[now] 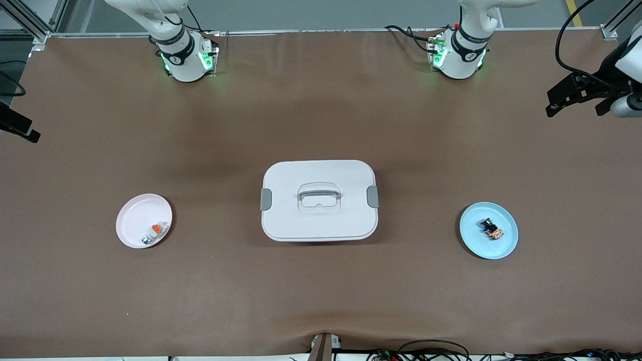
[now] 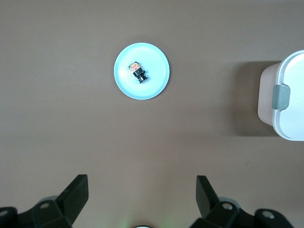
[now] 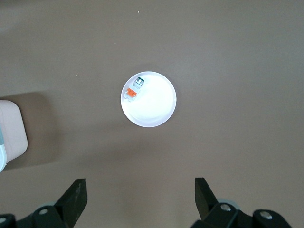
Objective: Transfer orange switch to right arm and place
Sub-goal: 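Move the left gripper down toward the switch on the blue plate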
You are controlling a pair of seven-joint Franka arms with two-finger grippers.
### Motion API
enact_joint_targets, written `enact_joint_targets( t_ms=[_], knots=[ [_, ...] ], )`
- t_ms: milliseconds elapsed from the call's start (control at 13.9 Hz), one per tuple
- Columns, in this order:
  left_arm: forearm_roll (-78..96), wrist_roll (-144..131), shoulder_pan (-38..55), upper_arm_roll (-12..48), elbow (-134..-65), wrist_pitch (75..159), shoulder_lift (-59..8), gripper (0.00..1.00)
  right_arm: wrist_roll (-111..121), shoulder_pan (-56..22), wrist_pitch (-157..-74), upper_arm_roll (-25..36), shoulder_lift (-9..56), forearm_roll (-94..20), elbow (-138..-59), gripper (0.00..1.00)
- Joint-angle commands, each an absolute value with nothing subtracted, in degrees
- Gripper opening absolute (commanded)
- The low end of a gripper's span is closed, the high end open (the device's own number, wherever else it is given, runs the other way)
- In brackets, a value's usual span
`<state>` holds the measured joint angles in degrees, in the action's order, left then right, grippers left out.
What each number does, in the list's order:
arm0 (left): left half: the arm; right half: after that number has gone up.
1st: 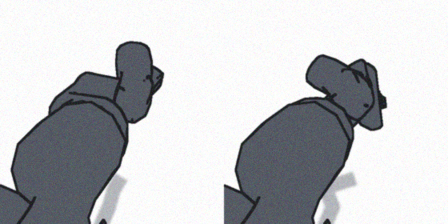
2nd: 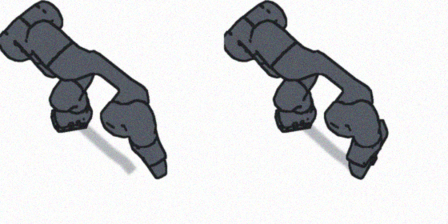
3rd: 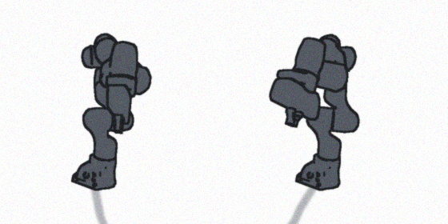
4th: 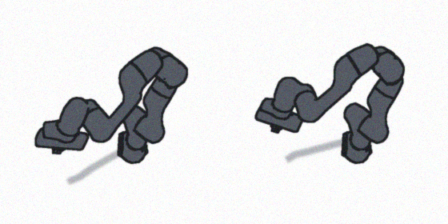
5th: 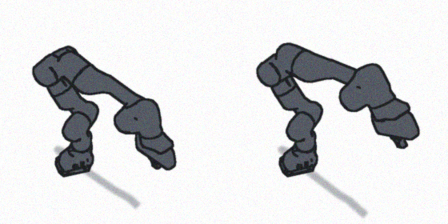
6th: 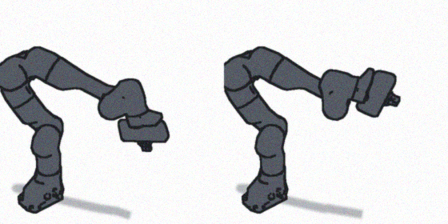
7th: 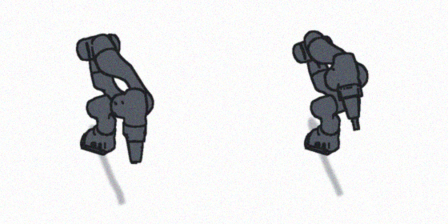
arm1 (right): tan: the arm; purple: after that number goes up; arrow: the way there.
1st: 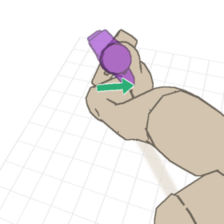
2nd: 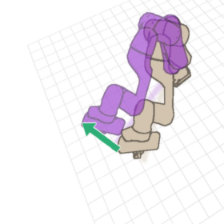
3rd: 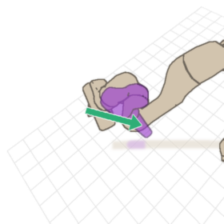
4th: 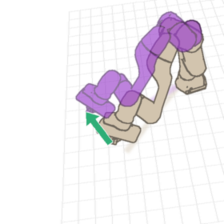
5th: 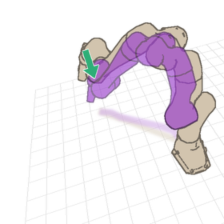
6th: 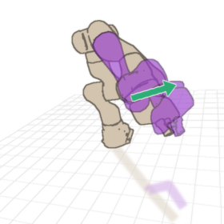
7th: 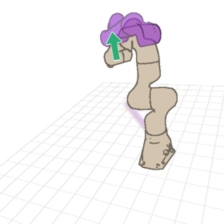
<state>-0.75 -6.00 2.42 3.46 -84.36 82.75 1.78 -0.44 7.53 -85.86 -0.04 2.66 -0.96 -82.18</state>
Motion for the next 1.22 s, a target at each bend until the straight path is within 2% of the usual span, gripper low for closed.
enact_joint_targets(
  t_ms=[0, 359, 646, 789, 1005, 1148],
  knots=[
    [-0.88, -5.89, 2.46, 3.69, -83.41, 81.47, 1.50, 1.00, 0.18, 8.79, -85.17, -1.05, 2.29, -0.35, -81.91, 1.00],
    [-0.62, -5.19, 2.02, 3.34, -83.41, 81.56, -1.40, 1.00, 0.18, 8.70, -85.17, -1.05, 2.64, -0.35, -81.91, 1.00],
    [-0.61, -4.48, 2.02, 3.34, -84.46, 86.03, -5.44, 1.00, 0.26, 8.88, -85.17, -1.05, 2.81, -0.35, -81.91, 1.00],
    [-0.70, -2.74, 1.94, 3.51, -87.96, 89.81, -6.50, 1.00, 0.26, 9.14, -85.17, -1.05, 2.81, -0.26, -81.91, 1.00],
    [-0.70, 6.48, 1.06, 3.34, -97.09, 101.65, -6.94, 1.00, 0.18, 9.32, -85.25, -1.05, 2.81, -0.35, -81.83, 1.00],
    [-0.70, 13.24, 0.18, 3.34, -99.22, 108.42, -10.44, 1.00, 0.18, 9.49, -85.25, -1.05, 2.81, -0.70, -81.74, 1.00]
  ],
)
